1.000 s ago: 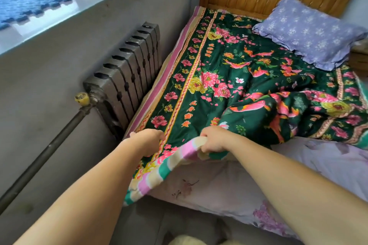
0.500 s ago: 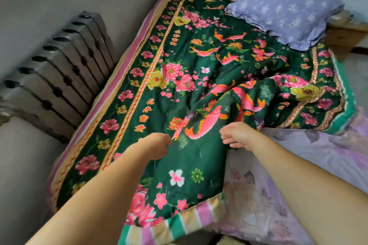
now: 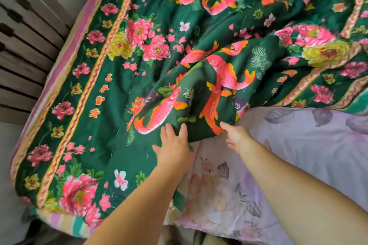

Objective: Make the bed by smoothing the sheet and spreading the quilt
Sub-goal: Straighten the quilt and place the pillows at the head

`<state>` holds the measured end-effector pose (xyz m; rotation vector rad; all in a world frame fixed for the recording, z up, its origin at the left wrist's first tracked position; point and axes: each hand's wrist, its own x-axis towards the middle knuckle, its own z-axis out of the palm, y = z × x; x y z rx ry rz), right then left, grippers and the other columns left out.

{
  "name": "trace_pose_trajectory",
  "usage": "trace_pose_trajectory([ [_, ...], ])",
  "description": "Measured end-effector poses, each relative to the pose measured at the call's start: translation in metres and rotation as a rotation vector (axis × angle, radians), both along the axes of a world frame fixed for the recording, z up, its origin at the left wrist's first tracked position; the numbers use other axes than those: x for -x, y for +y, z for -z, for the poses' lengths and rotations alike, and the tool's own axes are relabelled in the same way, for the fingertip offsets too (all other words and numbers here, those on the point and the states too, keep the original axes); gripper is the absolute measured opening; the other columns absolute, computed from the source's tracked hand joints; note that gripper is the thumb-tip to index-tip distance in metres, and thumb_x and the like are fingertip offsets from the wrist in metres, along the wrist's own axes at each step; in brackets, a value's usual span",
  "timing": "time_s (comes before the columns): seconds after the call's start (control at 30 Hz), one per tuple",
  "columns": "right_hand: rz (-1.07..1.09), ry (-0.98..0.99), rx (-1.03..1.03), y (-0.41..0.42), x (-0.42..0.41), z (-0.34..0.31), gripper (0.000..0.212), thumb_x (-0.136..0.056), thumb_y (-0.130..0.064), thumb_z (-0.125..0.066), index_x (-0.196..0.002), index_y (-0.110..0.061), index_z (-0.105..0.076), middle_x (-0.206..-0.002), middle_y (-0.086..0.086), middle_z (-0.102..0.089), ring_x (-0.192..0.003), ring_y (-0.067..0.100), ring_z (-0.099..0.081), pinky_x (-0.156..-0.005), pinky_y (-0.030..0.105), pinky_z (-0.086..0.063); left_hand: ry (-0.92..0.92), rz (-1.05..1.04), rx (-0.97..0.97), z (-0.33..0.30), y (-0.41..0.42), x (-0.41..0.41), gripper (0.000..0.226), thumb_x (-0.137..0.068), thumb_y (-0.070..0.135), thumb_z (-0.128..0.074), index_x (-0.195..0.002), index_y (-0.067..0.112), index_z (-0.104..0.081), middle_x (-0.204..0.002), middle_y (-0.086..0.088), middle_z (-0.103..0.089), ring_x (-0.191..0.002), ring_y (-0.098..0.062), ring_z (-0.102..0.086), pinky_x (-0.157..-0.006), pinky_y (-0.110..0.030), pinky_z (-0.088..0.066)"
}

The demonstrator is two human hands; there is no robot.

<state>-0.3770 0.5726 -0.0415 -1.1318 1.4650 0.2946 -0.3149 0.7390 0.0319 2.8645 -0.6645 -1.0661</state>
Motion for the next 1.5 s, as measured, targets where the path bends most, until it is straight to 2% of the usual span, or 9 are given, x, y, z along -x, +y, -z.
trace_pose_trajectory([
  [0.17,0.165,-0.075,-0.122,-0.010,-0.025,0.017,0.074,-0.080,-0.047,-0.071,-0.140,-0.016,-0.041,-0.142,0.007,-0.047,-0.128,0.031,-0.047,-0.105,0.043,-0.041,-0.034,0.057,-0.135,0.012,-0.005,-0.016,0.085,-0.091,0.021,-0.056,-0.147,0.041,0.006,-0.156,-0.013,0.016,-0.145,-0.032,0.012,-0.104,-0.064,-0.027],
  [0.37,0.414,-0.178,-0.151,-0.010,-0.044,0.016,0.051,-0.081,-0.020,-0.074,-0.127,-0.014,-0.054,-0.127,0.006,-0.060,-0.092,0.023,-0.062,-0.054,0.027,-0.046,-0.149,0.114,-0.241,0.013,0.005,-0.021,0.080,-0.093,0.003,-0.036,-0.148,0.041,0.009,-0.155,-0.018,0.015,-0.145,-0.034,0.012,-0.106,-0.063,-0.024],
  [0.5,0.463,-0.286,-0.015,0.000,-0.058,-0.016,0.062,-0.077,-0.014,-0.075,-0.131,-0.011,-0.045,-0.127,0.009,-0.057,-0.109,0.031,-0.059,-0.086,0.040,-0.053,-0.205,0.122,-0.240,0.001,0.001,-0.018,0.072,-0.094,0.014,-0.043,-0.150,0.032,-0.002,-0.155,-0.019,0.017,-0.144,-0.033,0.018,-0.111,-0.063,-0.008],
  [0.63,0.476,-0.413,0.097,0.002,-0.061,-0.078,0.057,-0.079,-0.008,-0.072,-0.129,-0.008,-0.046,-0.127,0.010,-0.058,-0.111,0.031,-0.059,-0.099,0.047,-0.047,-0.286,0.246,0.022,-0.019,-0.015,-0.010,0.089,-0.087,0.039,-0.061,-0.151,0.027,-0.001,-0.160,-0.005,0.005,-0.147,-0.023,0.008,-0.118,-0.050,-0.001],
  [0.77,0.497,-0.506,0.119,-0.006,-0.041,-0.160,0.053,-0.075,-0.010,-0.071,-0.125,-0.009,-0.055,-0.121,0.009,-0.063,-0.102,0.028,-0.063,-0.066,0.031,-0.050,-0.217,0.151,0.333,-0.046,-0.038,0.007,0.114,-0.074,0.051,-0.071,-0.151,0.020,0.006,-0.153,-0.003,-0.024,-0.144,-0.019,-0.019,-0.117,-0.040,-0.016],
  [0.9,0.471,-0.552,0.104,-0.004,-0.004,-0.224,0.006,-0.086,-0.009,-0.063,-0.089,-0.011,-0.060,-0.073,0.004,-0.066,-0.045,0.012,-0.061,-0.043,0.020,-0.044,-0.197,0.025,0.611,-0.075,-0.049,0.033,0.122,-0.062,0.047,-0.080,-0.151,0.010,-0.005,-0.141,-0.012,-0.035,-0.132,-0.029,-0.035,-0.109,-0.037,-0.033],
  [1.0,0.490,-0.569,0.050,0.002,0.017,-0.246,0.004,-0.088,-0.010,-0.061,-0.085,-0.009,-0.061,-0.051,0.004,-0.065,-0.048,0.018,-0.063,-0.049,0.026,-0.049,-0.189,-0.003,0.751,-0.094,-0.055,0.058,0.129,-0.055,0.057,-0.080,-0.151,0.012,-0.006,-0.150,-0.013,-0.027,-0.140,-0.027,-0.026,-0.112,-0.043,-0.031],
  [1.27,0.347,-0.631,0.037,-0.015,0.048,-0.243,0.004,-0.087,-0.018,-0.064,-0.083,-0.018,-0.063,-0.065,-0.004,-0.061,-0.057,0.011,-0.052,-0.060,0.020,-0.042,-0.187,-0.089,0.694,-0.137,-0.075,0.065,0.040,-0.076,0.035,-0.072,-0.111,0.019,-0.060,-0.106,-0.009,-0.068,-0.103,-0.031,-0.059,-0.075,-0.032,-0.040],
  [1.5,-0.508,-0.601,0.479,-0.042,0.106,-0.208,0.035,-0.085,0.001,-0.060,-0.117,-0.011,-0.058,-0.111,0.004,-0.062,-0.109,0.021,-0.057,-0.095,0.032,-0.046,-0.095,-0.460,0.857,-0.150,-0.082,0.073,0.018,-0.073,0.029,-0.076,-0.084,0.019,-0.065,-0.084,-0.010,-0.070,-0.086,-0.029,-0.065,-0.070,-0.034,-0.049],
])
